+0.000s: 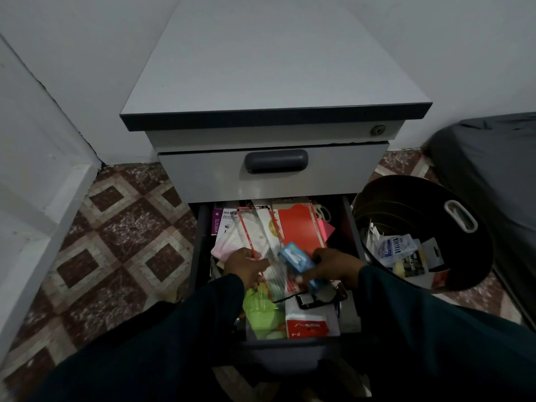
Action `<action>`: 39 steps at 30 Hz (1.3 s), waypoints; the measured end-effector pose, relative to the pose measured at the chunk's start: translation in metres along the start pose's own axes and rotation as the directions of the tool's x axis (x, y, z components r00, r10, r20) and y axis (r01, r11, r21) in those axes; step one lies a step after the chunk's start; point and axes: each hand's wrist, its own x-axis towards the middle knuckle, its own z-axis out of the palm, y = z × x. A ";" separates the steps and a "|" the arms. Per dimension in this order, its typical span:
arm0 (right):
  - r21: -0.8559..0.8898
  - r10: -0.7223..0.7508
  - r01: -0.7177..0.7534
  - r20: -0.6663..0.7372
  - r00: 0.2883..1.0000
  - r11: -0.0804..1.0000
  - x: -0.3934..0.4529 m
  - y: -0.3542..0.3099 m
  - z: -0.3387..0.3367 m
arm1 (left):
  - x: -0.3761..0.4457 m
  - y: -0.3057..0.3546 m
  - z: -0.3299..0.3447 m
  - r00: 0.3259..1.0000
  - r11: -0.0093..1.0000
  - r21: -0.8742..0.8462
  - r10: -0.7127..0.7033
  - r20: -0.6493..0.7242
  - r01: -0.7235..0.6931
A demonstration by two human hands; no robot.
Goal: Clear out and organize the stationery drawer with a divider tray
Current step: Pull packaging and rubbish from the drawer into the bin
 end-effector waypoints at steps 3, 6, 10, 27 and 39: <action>0.076 0.051 -0.035 -0.217 0.975 0.997 0.011 0.011 -0.008 | 0.005 0.002 0.007 0.996 0.995 0.061 0.081 -0.042 -0.079; 0.210 0.096 -0.044 -0.245 0.965 0.977 0.015 0.016 -0.008 | 0.011 0.003 0.013 0.986 0.986 0.105 0.139 -0.095 -0.129; 0.251 0.086 -0.023 -0.244 0.966 0.968 0.015 0.015 -0.006 | 0.014 0.008 0.021 0.980 0.976 0.170 0.159 -0.115 -0.139; 0.316 0.079 -0.006 -0.217 0.973 0.949 0.026 0.023 -0.007 | 0.025 0.023 0.051 0.997 0.996 -0.089 0.013 -0.072 -0.019; 0.523 0.075 0.029 -0.177 0.981 0.852 0.013 0.022 -0.014 | 0.015 0.021 0.028 0.993 0.933 -0.341 -0.114 0.024 0.116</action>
